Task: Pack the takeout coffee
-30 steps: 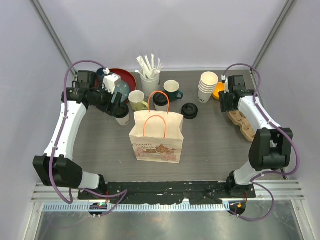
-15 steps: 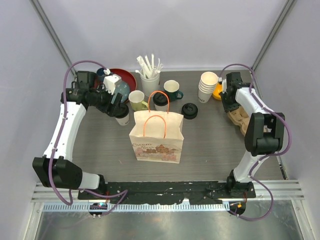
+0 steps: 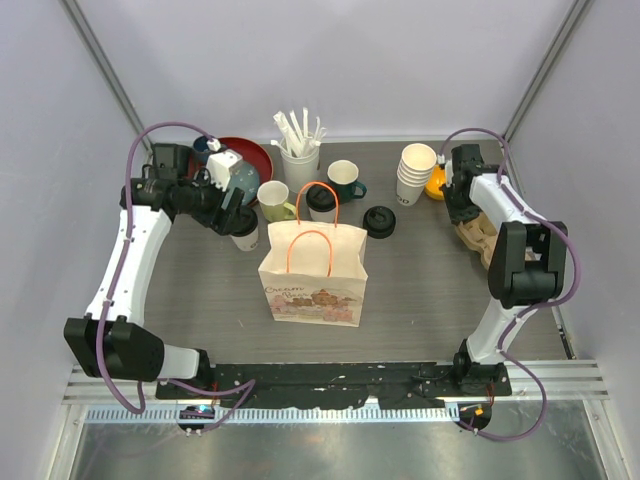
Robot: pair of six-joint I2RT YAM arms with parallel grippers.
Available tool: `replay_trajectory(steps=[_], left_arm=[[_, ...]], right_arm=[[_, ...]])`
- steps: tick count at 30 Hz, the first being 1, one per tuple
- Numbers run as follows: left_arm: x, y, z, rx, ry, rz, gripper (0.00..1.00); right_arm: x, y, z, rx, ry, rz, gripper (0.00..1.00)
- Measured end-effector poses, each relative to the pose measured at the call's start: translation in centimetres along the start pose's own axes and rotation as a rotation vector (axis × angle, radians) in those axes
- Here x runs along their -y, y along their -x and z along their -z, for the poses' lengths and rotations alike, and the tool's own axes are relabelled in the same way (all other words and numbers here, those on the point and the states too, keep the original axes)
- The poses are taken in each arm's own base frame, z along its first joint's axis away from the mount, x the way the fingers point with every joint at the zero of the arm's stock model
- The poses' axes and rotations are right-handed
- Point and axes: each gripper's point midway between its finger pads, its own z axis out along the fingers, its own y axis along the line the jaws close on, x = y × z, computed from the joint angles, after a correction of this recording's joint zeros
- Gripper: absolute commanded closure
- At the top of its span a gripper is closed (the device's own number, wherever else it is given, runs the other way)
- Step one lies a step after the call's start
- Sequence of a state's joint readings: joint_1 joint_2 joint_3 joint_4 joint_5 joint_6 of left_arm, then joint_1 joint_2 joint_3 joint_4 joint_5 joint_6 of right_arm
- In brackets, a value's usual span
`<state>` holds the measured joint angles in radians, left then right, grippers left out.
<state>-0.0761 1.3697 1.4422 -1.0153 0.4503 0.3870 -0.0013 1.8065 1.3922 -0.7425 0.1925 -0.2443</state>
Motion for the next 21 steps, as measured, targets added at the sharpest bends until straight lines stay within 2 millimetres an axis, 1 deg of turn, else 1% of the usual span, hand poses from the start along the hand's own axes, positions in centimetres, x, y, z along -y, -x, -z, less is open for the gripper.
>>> replay_trajectory(steps=[8,14,19,21], left_arm=[[0.0,0.0,0.1,0.001,0.001,-0.015,0.28],[0.1,-0.3,0.1,-0.008,-0.004,-0.010,0.28],[0.2,-0.4,0.1,-0.011,-0.008,-0.008,0.28],[0.3,-0.4,0.1,-0.011,-0.010,-0.008,0.28]], right_arm=[[0.0,0.5,-0.5,-0.003,0.001,-0.002,0.78],[-0.2,0.3,-1.1,-0.018,0.004,0.001,0.78],[-0.1,0.4,-1.1,-0.017,0.003,-0.001,0.78],[-0.1,0.4,-1.0,-0.017,0.003,-0.002,0.76]])
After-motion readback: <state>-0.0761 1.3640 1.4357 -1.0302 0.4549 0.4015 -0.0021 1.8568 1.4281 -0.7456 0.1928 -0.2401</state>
